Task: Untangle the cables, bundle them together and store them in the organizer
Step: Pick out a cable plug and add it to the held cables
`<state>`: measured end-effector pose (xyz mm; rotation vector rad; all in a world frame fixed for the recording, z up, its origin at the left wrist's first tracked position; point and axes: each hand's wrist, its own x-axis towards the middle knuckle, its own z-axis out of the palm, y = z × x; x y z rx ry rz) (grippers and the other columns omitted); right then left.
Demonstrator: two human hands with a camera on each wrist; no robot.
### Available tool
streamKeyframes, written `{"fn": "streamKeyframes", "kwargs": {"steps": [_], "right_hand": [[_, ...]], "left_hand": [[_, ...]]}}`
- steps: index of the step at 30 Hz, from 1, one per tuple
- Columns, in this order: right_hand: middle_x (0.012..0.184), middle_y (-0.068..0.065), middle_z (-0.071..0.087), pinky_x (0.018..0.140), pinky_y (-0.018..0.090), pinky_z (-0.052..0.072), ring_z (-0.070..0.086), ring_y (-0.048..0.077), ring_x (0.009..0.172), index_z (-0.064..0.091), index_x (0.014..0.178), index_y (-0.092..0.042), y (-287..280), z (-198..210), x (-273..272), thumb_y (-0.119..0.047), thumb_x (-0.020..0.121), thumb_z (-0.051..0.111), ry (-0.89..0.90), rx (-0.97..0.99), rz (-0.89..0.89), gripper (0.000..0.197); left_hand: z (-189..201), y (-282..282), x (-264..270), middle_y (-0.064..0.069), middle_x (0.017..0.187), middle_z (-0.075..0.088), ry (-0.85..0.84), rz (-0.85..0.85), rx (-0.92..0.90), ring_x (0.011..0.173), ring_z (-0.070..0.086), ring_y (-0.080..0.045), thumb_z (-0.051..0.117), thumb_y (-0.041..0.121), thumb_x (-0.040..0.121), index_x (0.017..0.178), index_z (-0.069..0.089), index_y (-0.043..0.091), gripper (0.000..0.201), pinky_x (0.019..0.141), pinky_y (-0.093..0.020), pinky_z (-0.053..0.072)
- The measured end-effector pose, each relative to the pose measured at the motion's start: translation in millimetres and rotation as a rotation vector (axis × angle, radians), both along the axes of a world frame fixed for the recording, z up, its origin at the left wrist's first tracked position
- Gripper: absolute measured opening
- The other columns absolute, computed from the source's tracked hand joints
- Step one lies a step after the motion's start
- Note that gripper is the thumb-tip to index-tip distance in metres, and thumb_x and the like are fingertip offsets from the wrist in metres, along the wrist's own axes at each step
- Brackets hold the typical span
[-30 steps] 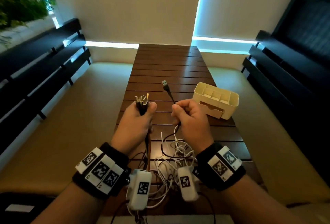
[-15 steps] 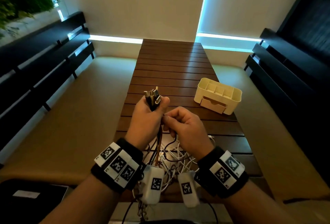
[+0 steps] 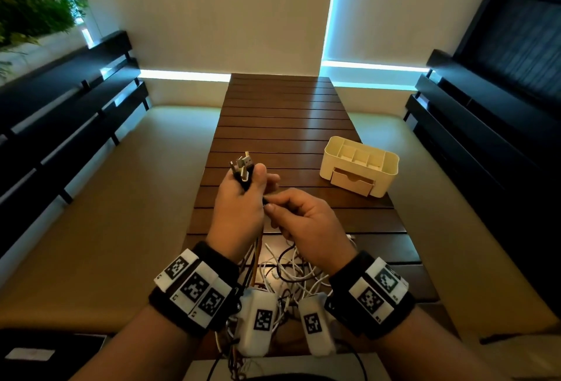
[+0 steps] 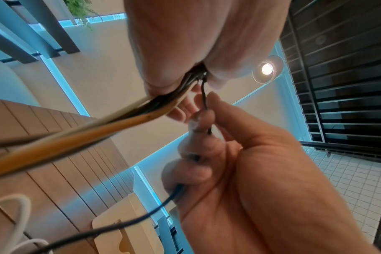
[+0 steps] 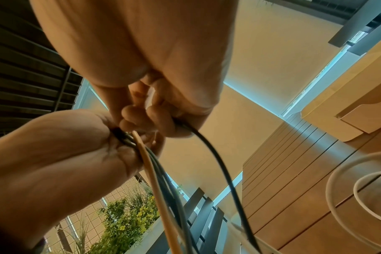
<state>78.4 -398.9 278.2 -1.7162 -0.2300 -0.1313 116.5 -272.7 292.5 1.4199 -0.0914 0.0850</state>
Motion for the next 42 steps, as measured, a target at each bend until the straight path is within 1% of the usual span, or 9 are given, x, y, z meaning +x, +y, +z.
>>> {"fn": "streamKeyframes", "kwargs": {"steps": [4, 7, 10, 20, 24, 29, 35, 38, 42], "right_hand": [[0.069, 0.002, 0.059, 0.055, 0.021, 0.046, 0.052, 0.009, 0.057, 0.064, 0.083, -0.017, -7.8, -3.6, 11.6, -0.025, 0.097, 0.061, 0.059, -0.066, 0.001, 0.017], [0.068, -0.002, 0.058, 0.057, 0.023, 0.047, 0.052, 0.01, 0.06, 0.066, 0.086, -0.017, -15.0, -9.7, 23.3, -0.025, 0.099, 0.058, 0.128, -0.039, 0.04, 0.017], [0.069, -0.005, 0.058, 0.06, 0.024, 0.048, 0.053, 0.011, 0.062, 0.066, 0.086, -0.021, -19.3, -18.6, 33.3, -0.025, 0.098, 0.059, 0.166, -0.005, 0.084, 0.015], [0.071, -0.008, 0.058, 0.07, 0.029, 0.053, 0.056, 0.007, 0.064, 0.066, 0.089, -0.015, -37.2, -43.9, 39.9, -0.024, 0.097, 0.06, 0.239, -0.031, 0.048, 0.013], [0.084, -0.01, 0.064, 0.073, 0.021, 0.052, 0.062, 0.006, 0.076, 0.063, 0.093, -0.027, -40.2, -35.2, 41.6, -0.031, 0.096, 0.061, 0.156, -0.432, 0.126, 0.006], [0.11, -0.006, 0.065, 0.092, 0.037, 0.054, 0.063, 0.015, 0.101, 0.065, 0.108, -0.031, -72.5, -76.9, 51.8, -0.029, 0.097, 0.057, 0.342, -0.923, 0.049, 0.014], [0.117, -0.009, 0.057, 0.098, 0.04, 0.05, 0.056, 0.014, 0.108, 0.064, 0.111, -0.03, -104.3, -76.2, 65.3, -0.025, 0.093, 0.063, 0.416, -0.966, -0.163, 0.019], [0.131, -0.011, 0.048, 0.101, 0.035, 0.048, 0.052, 0.014, 0.12, 0.056, 0.127, -0.033, -77.3, -43.1, 57.0, -0.02, 0.089, 0.068, 0.341, -0.809, -0.003, 0.042], [0.141, -0.012, 0.047, 0.089, 0.03, 0.055, 0.059, -0.005, 0.105, 0.047, 0.137, -0.038, -32.1, 14.1, 33.8, -0.005, 0.088, 0.06, 0.216, -0.424, 0.221, 0.06]], "left_hand": [[13.7, 0.9, 3.0, -0.004, 0.07, 0.065, -0.016, -0.012, -0.188, 0.089, 0.073, -0.031, 0.051, 0.043, 0.089, 0.105, 0.052, 0.006, 0.041, 0.081, -0.045, 0.06], [25.7, 6.9, 11.3, 0.004, 0.057, 0.049, -0.04, -0.058, -0.228, 0.067, 0.07, -0.024, 0.046, 0.039, 0.098, 0.101, 0.049, 0.011, 0.028, 0.072, -0.046, 0.06], [31.1, 9.5, 15.2, 0.007, 0.055, 0.039, -0.078, -0.083, -0.218, 0.049, 0.053, -0.014, 0.044, 0.04, 0.098, 0.096, 0.05, 0.011, 0.03, 0.062, -0.037, 0.055], [33.7, 22.7, 22.5, 0.004, 0.059, 0.032, -0.039, -0.168, -0.317, 0.047, 0.034, -0.011, 0.05, 0.041, 0.093, 0.092, 0.053, 0.014, 0.028, 0.05, -0.026, 0.04], [45.6, 26.4, 22.8, 0.006, 0.058, 0.032, -0.056, -0.149, -0.346, 0.047, 0.031, -0.009, 0.044, 0.038, 0.102, 0.089, 0.054, 0.016, 0.027, 0.049, -0.024, 0.037], [70.3, 52.7, 31.7, 0.008, 0.058, 0.032, -0.107, -0.097, -0.42, 0.048, 0.031, -0.007, 0.043, 0.04, 0.103, 0.091, 0.054, 0.018, 0.028, 0.049, -0.023, 0.035], [60.4, 58.9, 30.8, 0.008, 0.055, 0.032, -0.088, -0.068, -0.386, 0.047, 0.03, -0.008, 0.043, 0.039, 0.103, 0.089, 0.054, 0.018, 0.028, 0.049, -0.024, 0.035], [53.2, 47.0, 24.6, 0.007, 0.056, 0.03, -0.067, -0.09, -0.363, 0.046, 0.029, -0.009, 0.041, 0.036, 0.105, 0.087, 0.052, 0.017, 0.028, 0.049, -0.024, 0.036], [48.4, 30.3, 15.0, 0.005, 0.056, 0.031, -0.066, -0.142, -0.323, 0.045, 0.031, -0.01, 0.042, 0.033, 0.104, 0.089, 0.051, 0.015, 0.025, 0.05, -0.025, 0.038]]}}
